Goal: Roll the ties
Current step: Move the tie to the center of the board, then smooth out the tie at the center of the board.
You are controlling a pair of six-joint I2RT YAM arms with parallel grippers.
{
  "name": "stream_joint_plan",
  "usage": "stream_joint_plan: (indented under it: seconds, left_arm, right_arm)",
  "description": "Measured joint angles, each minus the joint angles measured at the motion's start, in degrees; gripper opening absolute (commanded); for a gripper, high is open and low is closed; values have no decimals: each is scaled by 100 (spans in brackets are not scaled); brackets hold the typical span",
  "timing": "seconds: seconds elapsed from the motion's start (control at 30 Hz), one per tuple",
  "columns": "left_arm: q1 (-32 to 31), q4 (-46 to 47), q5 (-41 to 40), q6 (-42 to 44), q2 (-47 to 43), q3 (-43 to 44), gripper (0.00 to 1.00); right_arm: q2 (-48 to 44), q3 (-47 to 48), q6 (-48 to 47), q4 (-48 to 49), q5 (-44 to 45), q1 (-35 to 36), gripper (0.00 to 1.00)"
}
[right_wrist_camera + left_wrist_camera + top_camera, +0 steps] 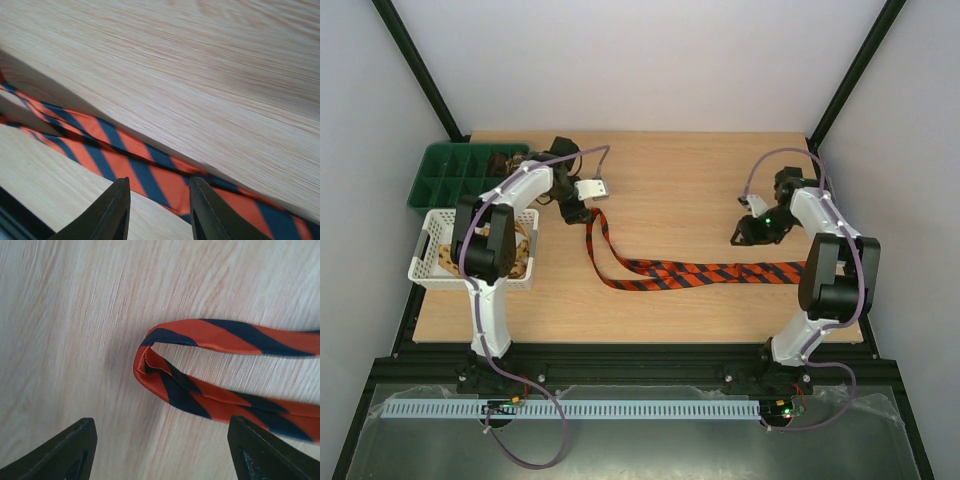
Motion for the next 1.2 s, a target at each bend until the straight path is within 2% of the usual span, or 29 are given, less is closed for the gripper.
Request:
stream_joint_plan:
  seconds: [0.2, 0.27, 0.4, 0.6, 0.87, 0.93, 1.07, 1.2]
  left_arm:
    - [208, 116, 94, 1696, -9, -52, 91]
    - [264, 286, 37, 2131, -9, -162, 99]
    - [278, 846, 66, 2813, -13, -601, 99]
    - [81, 1766, 122, 3602, -243, -1357, 99]
    - [-284, 2094, 267, 4323, -299, -1530, 97]
    - [-334, 2017, 286, 4562, -299, -1530, 86]
    - [-376, 1316, 195, 5010, -269, -1338, 48]
    - [-363, 125, 61, 4953, 2, -577, 25]
  right_arm:
    - [-20, -203, 234, 155, -249, 809, 22]
    - [-20, -334, 234, 195, -264, 988, 17]
    - [-11, -509, 236, 192, -105, 1064, 10]
    - [-11, -859, 254, 352, 568, 1056, 7]
    - [-11, -1126, 339, 546, 1416, 1056, 1]
    - [0, -1167, 367, 623, 1591, 1056, 1]
    - [26, -1246, 389, 739, 1910, 1008, 1]
    - [26, -1309, 385, 817, 2159, 892, 1]
